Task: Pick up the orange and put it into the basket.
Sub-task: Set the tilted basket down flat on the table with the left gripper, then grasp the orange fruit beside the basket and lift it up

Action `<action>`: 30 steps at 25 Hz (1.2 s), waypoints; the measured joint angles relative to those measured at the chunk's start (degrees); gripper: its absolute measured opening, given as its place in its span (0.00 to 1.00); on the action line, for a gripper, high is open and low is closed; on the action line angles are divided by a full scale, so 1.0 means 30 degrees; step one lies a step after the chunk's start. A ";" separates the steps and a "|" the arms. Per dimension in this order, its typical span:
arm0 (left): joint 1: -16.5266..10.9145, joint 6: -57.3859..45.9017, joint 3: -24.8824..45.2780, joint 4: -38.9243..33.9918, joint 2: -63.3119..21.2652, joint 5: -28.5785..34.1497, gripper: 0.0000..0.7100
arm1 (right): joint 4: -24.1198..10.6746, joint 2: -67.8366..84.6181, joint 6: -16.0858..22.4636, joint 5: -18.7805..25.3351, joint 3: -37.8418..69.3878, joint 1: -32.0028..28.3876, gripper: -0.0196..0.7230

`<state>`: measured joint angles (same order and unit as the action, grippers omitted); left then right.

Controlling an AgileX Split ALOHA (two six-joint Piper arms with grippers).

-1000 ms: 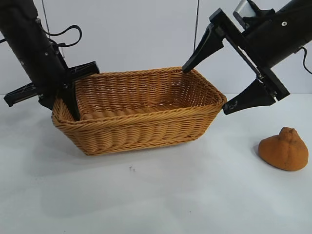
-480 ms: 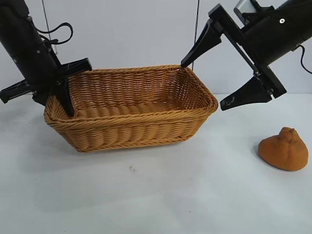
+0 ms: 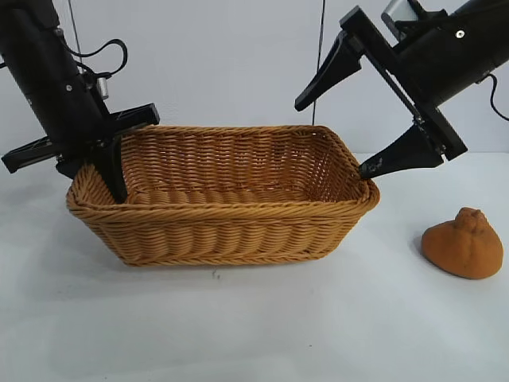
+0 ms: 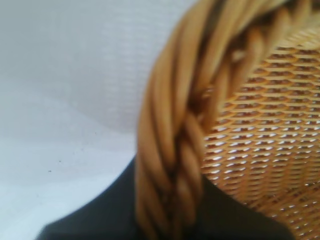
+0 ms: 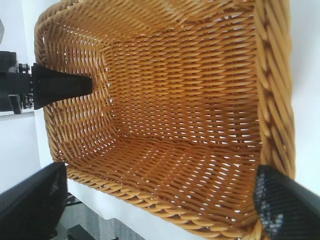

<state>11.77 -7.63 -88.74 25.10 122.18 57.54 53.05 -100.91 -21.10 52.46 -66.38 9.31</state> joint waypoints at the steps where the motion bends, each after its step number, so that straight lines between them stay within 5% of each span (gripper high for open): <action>1: 0.0000 0.0048 0.0000 0.0052 0.0292 0.0023 0.12 | 0.0000 0.0000 0.0000 -0.0019 0.0000 0.0017 0.96; 11: 0.0000 0.0673 0.0000 -0.0036 0.1271 -0.0105 0.14 | 0.0000 0.0000 0.0000 -0.0059 0.0000 0.0017 0.96; 17: 0.0000 0.0736 0.0000 0.0314 0.1235 -0.0018 0.71 | 0.0000 0.0000 0.0000 -0.0059 0.0000 0.0017 0.96; 19: 0.0000 0.0736 0.0000 0.0328 0.1036 0.0040 0.80 | 0.0000 0.0000 0.0000 -0.0059 0.0000 0.0017 0.96; 25: 0.0000 0.0736 -0.1037 -0.0175 -0.0907 0.1005 0.86 | 0.0000 0.0000 0.0000 -0.0059 0.0000 0.0017 0.96; 30: -0.0022 0.0785 -0.2792 -0.3848 -0.2910 0.2579 0.86 | 0.0000 0.0000 0.0000 -0.0059 0.0000 0.0017 0.96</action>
<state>11.70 -5.27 -97.12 13.55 113.45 65.28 53.05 -100.91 -21.10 52.29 -66.38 9.36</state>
